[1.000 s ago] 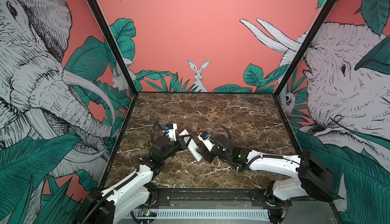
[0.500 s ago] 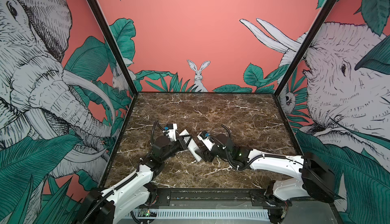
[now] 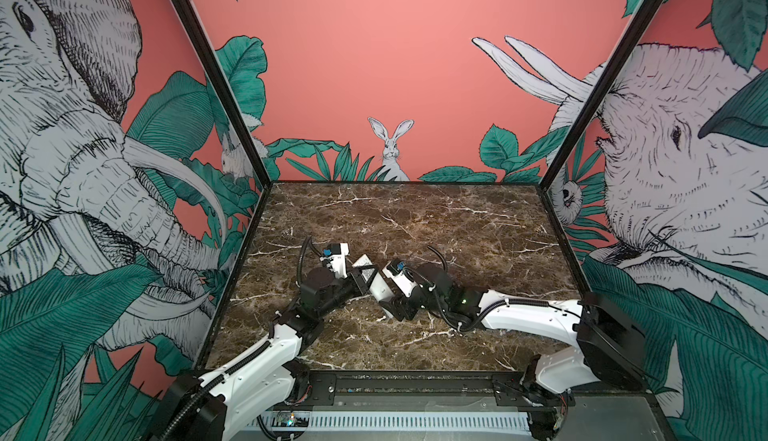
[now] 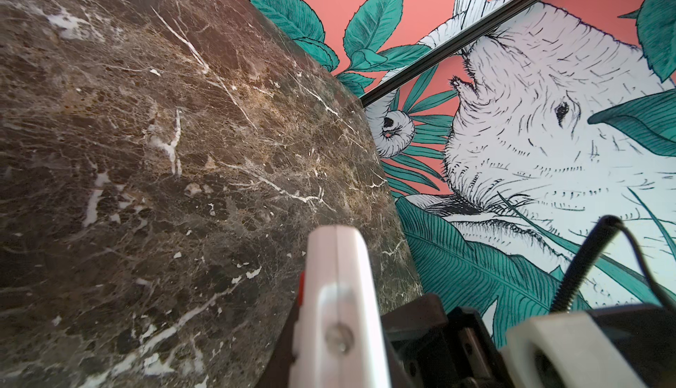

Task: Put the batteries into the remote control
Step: 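Slide the cover along the remote with the right gripper until it latches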

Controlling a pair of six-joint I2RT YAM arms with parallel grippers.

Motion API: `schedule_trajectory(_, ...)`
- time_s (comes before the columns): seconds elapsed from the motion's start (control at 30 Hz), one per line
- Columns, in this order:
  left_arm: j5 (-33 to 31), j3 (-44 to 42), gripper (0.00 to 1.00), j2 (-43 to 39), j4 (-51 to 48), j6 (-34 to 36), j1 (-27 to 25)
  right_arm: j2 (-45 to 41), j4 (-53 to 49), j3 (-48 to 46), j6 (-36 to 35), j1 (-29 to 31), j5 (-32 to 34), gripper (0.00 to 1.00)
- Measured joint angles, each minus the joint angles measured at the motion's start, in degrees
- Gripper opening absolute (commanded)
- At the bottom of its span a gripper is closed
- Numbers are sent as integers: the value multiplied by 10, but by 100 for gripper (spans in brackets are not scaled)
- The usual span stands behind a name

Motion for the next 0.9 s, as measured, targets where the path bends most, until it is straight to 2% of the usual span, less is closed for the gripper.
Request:
schedule_trajectory(0.6,-7,0,0,20,13,-2,0,21,-3,5,3,1,-3,55)
schedule_trajectory(0.83,-9,0,0,20,15,-2,0,21,1,4,1,1,-6,37)
schedule_trajectory(0.9,-8,0,7,20,14,-1,0,19,6,0,0,1,-7,34)
